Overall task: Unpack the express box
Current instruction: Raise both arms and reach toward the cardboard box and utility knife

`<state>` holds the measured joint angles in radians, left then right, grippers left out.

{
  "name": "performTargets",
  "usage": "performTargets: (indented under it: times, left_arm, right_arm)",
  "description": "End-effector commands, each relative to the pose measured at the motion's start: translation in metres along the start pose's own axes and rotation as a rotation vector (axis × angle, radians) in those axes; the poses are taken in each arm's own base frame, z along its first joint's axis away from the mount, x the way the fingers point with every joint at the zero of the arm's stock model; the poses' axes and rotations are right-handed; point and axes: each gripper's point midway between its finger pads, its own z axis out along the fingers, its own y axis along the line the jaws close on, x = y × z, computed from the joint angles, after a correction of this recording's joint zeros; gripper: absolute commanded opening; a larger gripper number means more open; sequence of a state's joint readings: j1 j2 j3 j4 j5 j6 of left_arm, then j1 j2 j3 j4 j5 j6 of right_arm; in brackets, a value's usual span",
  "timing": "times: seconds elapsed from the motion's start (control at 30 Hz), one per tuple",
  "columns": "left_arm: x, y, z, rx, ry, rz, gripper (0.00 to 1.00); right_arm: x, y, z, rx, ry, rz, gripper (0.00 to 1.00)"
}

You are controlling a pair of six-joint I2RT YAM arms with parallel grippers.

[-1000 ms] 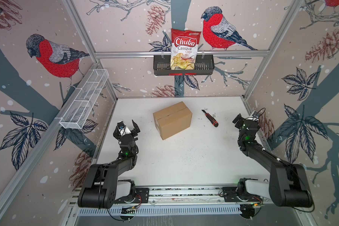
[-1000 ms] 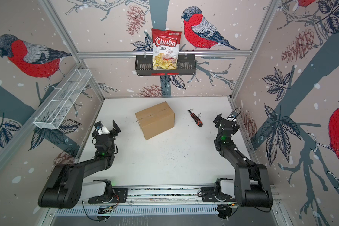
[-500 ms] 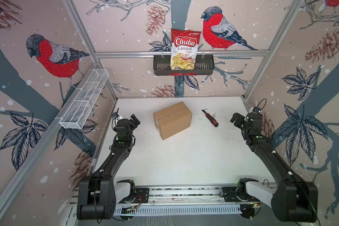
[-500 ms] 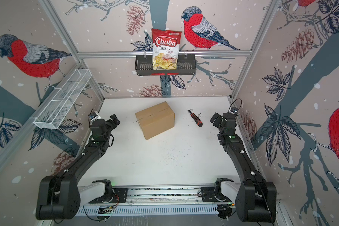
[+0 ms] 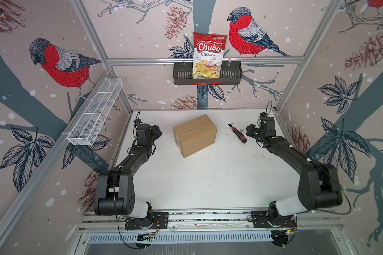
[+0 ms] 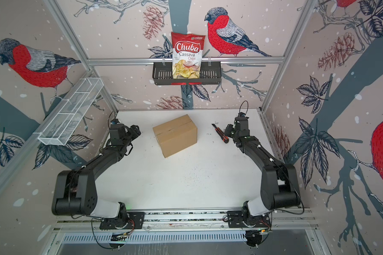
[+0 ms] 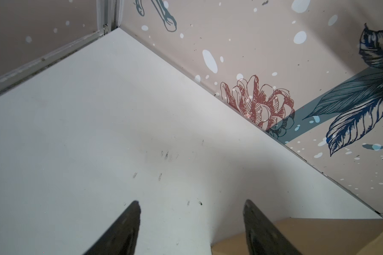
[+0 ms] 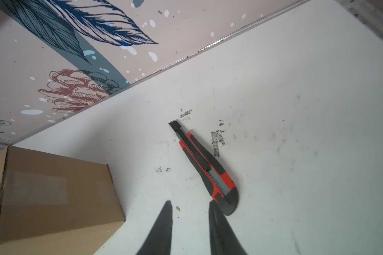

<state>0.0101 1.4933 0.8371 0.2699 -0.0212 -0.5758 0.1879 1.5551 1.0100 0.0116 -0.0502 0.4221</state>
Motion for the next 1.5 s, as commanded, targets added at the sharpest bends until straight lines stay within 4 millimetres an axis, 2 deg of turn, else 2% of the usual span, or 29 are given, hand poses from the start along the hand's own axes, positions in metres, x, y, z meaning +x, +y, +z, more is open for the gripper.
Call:
performTargets:
  times: [0.0, 0.2, 0.4, 0.6, 0.77, 0.93, 1.1, 1.17, 1.43, 1.47]
  left_arm:
    - [-0.002, -0.009, 0.016, 0.030, 0.028, -0.005, 0.60]
    - [0.003, -0.021, 0.064, 0.057, 0.110, -0.004, 0.43]
    - [0.012, -0.025, 0.104, 0.069, 0.164, -0.009, 0.37]
    - [0.014, -0.033, 0.136, 0.104, 0.187, 0.020, 0.32]
    - [0.030, -0.041, 0.151, 0.135, 0.235, 0.040, 0.29]
    - [0.048, -0.061, 0.143, 0.190, 0.259, 0.091, 0.28]
    - [0.067, -0.082, 0.124, 0.244, 0.283, 0.120, 0.27]
    - [0.076, -0.088, 0.111, 0.260, 0.290, 0.127, 0.25]
    - [0.104, -0.094, 0.057, 0.295, 0.300, 0.109, 0.23]
    - [0.119, -0.088, 0.048, 0.283, 0.326, 0.112, 0.23]
  right_arm:
    - [-0.008, 0.025, 0.018, -0.087, -0.006, -0.004, 0.14]
    - [-0.004, 0.049, 0.060, -0.136, 0.043, -0.016, 0.08]
    - [-0.001, 0.066, 0.096, -0.175, 0.075, -0.015, 0.07]
    - [0.010, 0.083, 0.126, -0.200, 0.118, -0.017, 0.07]
    - [0.022, 0.102, 0.143, -0.226, 0.150, -0.028, 0.08]
    - [0.038, 0.118, 0.151, -0.241, 0.184, -0.033, 0.09]
    - [0.046, 0.125, 0.146, -0.249, 0.199, -0.018, 0.11]
    - [0.048, 0.127, 0.142, -0.251, 0.200, -0.013, 0.12]
    - [0.052, 0.116, 0.124, -0.195, 0.219, 0.048, 0.15]
    - [0.052, 0.115, 0.121, -0.190, 0.219, 0.056, 0.16]
